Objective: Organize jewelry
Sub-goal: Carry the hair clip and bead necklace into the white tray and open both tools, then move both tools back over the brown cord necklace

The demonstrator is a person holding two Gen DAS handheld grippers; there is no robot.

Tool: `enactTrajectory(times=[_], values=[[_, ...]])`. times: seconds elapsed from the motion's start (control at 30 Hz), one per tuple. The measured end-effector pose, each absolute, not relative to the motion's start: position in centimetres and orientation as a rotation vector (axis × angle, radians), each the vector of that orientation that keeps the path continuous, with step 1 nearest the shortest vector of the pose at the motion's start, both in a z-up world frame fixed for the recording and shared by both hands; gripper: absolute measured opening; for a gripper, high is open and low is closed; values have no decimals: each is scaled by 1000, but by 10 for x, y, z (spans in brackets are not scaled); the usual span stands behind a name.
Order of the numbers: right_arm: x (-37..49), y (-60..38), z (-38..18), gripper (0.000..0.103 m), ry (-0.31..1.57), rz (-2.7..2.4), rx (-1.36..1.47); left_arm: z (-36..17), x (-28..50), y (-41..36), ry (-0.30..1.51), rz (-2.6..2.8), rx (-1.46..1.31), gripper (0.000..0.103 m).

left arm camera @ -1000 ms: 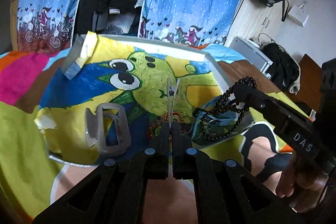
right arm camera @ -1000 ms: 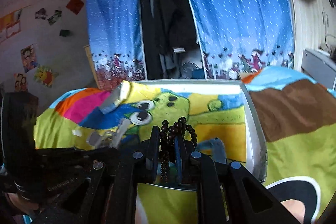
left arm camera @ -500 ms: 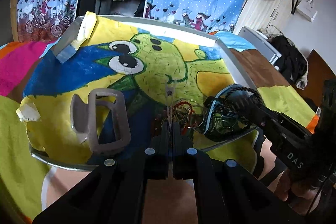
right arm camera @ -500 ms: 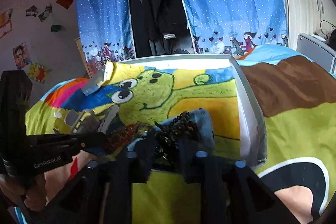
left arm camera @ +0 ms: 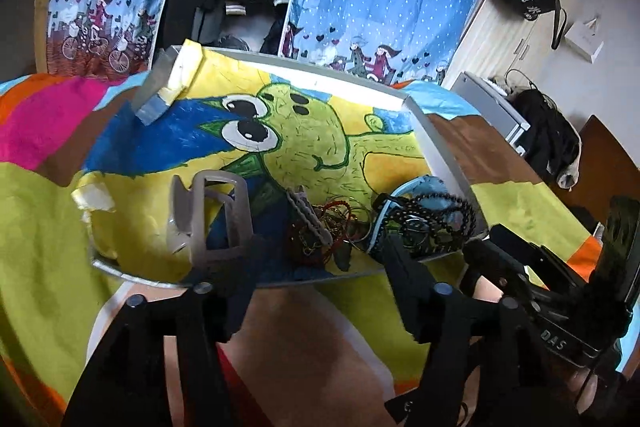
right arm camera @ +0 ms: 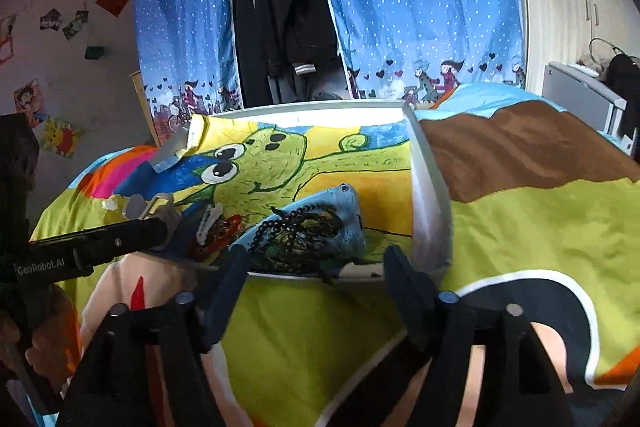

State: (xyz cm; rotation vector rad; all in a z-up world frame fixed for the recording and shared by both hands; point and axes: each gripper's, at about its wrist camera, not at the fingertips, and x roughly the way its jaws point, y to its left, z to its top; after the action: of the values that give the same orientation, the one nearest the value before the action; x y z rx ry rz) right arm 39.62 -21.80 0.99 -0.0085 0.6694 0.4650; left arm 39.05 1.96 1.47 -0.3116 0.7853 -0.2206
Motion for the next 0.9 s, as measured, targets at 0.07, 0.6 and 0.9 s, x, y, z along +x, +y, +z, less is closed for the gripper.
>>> enactTrajectory(times=[0.07,0.6,0.9], values=[[385,-222,17,77,645,464,-12,21,382,19,761,-213,-312,77],[286,-257,59,103,521,467,43,65,266,11,556,-80,-211,96],[211,-267,75,103,437,469,28,71,188,-6,474,-89,-202,98]])
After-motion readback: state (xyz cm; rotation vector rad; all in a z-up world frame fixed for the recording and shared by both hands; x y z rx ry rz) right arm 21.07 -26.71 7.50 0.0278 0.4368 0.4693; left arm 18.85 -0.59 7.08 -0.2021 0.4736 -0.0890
